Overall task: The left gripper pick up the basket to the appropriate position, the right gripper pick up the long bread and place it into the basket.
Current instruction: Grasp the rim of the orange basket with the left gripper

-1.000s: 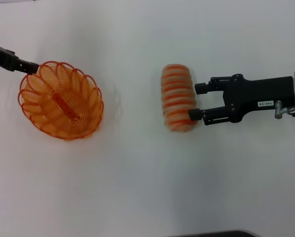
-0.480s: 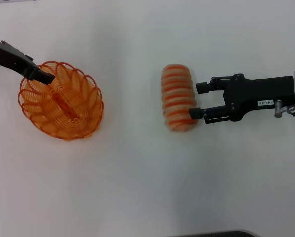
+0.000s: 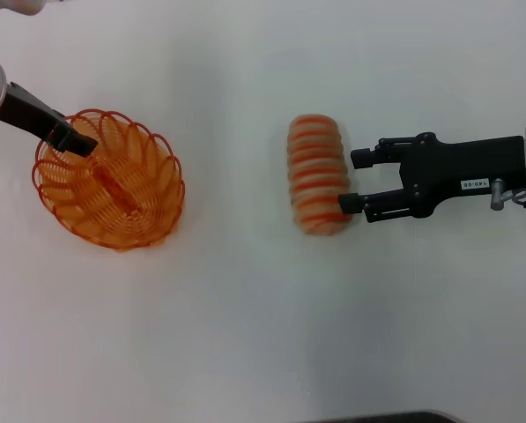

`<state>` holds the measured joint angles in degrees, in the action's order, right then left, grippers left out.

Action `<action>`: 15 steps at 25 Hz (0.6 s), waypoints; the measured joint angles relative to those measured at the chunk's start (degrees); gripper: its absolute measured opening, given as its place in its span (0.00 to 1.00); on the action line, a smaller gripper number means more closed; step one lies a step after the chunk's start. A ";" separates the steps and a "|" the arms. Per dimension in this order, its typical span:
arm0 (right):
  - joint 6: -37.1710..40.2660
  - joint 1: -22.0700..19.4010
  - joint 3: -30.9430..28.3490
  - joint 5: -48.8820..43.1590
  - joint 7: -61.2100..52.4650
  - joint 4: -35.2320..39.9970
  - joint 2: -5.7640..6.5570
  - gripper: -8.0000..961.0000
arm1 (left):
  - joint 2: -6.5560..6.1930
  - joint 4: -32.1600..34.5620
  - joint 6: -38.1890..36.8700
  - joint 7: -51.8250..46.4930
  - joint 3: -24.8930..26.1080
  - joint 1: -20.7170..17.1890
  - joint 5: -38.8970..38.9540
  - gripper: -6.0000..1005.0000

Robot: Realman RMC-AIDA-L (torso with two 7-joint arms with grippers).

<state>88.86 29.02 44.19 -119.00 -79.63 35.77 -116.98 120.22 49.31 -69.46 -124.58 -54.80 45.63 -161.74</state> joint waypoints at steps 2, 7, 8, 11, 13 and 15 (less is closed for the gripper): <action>0.00 -0.01 -0.12 0.00 0.00 0.00 0.00 0.88 | 0.01 0.07 0.27 -0.33 0.04 -0.09 -0.07 0.76; 0.00 -0.05 -0.41 0.00 -0.06 0.00 0.00 0.88 | -0.22 -0.41 -2.24 -1.64 -0.23 0.63 -1.05 0.53; 0.00 -0.07 -0.57 0.00 -0.12 0.00 0.03 0.88 | -0.24 -0.40 -2.52 -1.93 -0.18 0.72 -1.11 0.49; 0.00 -0.10 -0.90 0.00 -0.24 0.01 0.07 0.88 | -0.33 0.29 -2.98 -3.47 0.39 0.93 -0.86 0.39; 0.00 -0.13 -0.96 0.00 -0.41 0.26 0.07 0.88 | -0.43 0.65 -3.38 -4.47 0.68 1.13 -0.64 0.33; 0.00 -0.14 -1.05 0.00 -0.61 0.50 0.04 0.88 | -0.53 0.82 -3.96 -5.39 0.76 1.42 -0.62 0.26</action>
<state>88.86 28.88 43.15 -119.00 -80.24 36.27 -116.94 119.70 50.12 -73.42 -129.97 -54.03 47.06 -162.35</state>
